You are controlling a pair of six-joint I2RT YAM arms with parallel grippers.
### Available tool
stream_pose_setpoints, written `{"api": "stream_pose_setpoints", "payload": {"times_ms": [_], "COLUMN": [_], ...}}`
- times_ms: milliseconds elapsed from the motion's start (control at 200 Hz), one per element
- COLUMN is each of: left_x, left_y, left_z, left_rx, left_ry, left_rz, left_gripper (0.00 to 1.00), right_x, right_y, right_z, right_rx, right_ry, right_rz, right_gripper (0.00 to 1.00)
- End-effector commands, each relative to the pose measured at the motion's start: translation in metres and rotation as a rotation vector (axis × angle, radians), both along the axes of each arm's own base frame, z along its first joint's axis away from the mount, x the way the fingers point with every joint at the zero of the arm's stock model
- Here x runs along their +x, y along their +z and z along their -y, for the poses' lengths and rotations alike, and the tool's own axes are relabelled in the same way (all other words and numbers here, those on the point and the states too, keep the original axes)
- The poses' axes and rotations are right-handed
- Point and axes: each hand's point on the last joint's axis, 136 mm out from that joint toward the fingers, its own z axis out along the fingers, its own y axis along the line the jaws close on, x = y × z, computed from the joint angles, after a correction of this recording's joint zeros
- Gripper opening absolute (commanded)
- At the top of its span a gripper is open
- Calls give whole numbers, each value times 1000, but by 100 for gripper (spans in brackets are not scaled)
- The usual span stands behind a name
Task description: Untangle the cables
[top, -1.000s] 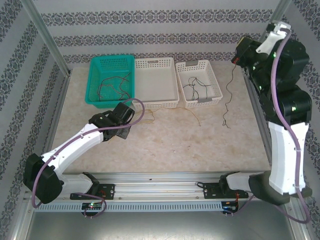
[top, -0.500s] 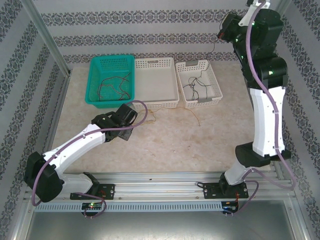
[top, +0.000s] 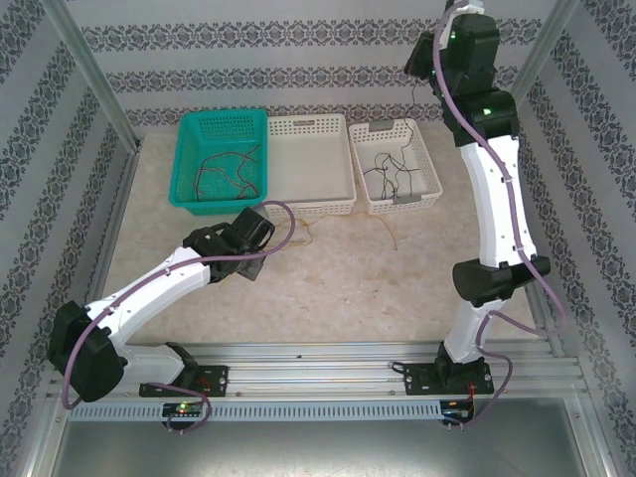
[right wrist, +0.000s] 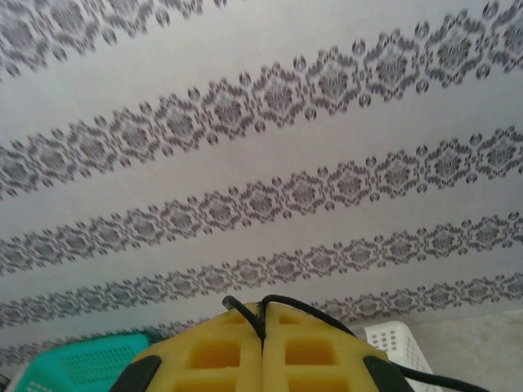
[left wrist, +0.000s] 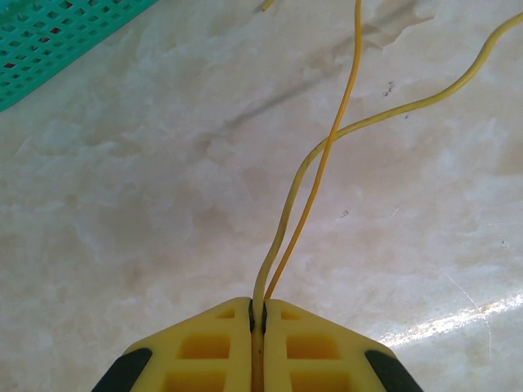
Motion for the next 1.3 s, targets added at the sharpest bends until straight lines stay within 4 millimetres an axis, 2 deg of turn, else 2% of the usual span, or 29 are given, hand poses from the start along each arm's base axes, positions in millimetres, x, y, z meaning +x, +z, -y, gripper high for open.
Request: {"api": "stream_pose_setpoints", "payload": {"times_ms": [0,230,355,599,849,984,1064,1294], "left_x": [1,0,0,-1,-2,-2,-2,-3], "left_y": [8,9,10,9,8,8,7,7], "left_z": [6,7,7,9,10,11,11,11], "left_rx": [-1,-8,-10,-6,-6,-6,-8,-8], "left_ry": [-35,-40,-41,-47,-53,-56,-56,-58], "left_rz": [22,23,26,23,20,19,18,17], "left_gripper": [0,0,0,0,0,0,0,0], "right_x": [13,19,18,15,9,6,5,5], "right_y": [-25,-95,-142,-229,-303,-322,-328,-334], "right_z": [6,22,32,32,32,28,25,21], "right_rx": [-44,-6,7,-38,-60,-52,-50,-40], "right_ry": [-10,-52,-90,-94,-97,-79,-67,-43], "right_rz": [-47,-143,-231,-418,-628,-687,-718,-765], "right_gripper": [0,0,0,0,0,0,5,17]}}
